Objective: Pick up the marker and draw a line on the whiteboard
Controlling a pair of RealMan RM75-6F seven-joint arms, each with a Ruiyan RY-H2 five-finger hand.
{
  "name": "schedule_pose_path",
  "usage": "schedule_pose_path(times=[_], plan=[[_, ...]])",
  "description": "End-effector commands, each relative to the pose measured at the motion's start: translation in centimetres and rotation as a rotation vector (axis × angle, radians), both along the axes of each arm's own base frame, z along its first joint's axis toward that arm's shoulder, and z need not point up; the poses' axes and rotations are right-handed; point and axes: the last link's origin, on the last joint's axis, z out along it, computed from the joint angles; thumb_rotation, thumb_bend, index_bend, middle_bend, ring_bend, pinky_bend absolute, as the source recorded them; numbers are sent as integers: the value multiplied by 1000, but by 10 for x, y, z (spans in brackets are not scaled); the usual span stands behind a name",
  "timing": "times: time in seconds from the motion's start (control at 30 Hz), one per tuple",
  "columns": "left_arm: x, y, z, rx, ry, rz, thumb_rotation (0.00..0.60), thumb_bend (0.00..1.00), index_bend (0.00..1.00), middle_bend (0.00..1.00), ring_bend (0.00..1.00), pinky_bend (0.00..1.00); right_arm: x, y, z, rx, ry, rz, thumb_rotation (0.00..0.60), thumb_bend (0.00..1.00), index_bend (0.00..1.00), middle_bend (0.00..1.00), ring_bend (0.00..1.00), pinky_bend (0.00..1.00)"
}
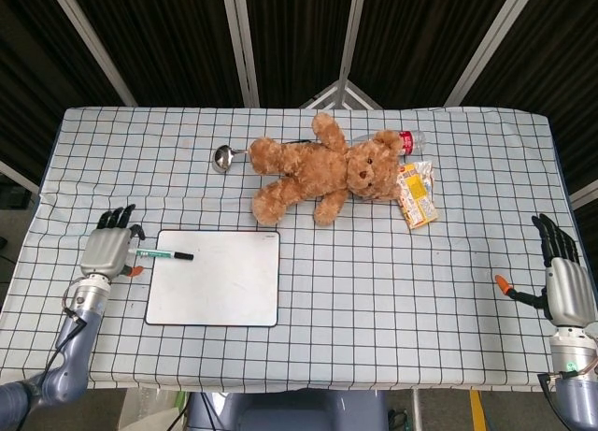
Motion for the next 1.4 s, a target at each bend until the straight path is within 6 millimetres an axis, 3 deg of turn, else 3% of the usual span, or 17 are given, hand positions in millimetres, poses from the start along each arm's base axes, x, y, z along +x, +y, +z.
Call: schedule_pose_path(times=[0.03, 0.43, 1.2, 1.4], plan=[[5, 5, -16, -26, 10, 0, 600, 257, 416, 0, 0, 0, 0, 0, 0, 1, 0, 1, 600, 209, 0, 0, 0, 0], [18, 14, -40, -48, 4, -12, 600, 370, 431, 0, 0, 0, 0, 0, 0, 2, -5, 2, 600, 210, 0, 0, 0, 0], [17, 18, -43, -96, 26, 1, 600, 446, 445, 0, 0, 0, 1, 0, -1, 1, -8, 3, 600, 210, 0, 0, 0, 0], [18, 18, -45, -101, 27, 4, 600, 456, 501, 0, 0, 0, 1, -1, -1, 4, -12, 3, 600, 209, 0, 0, 0, 0]])
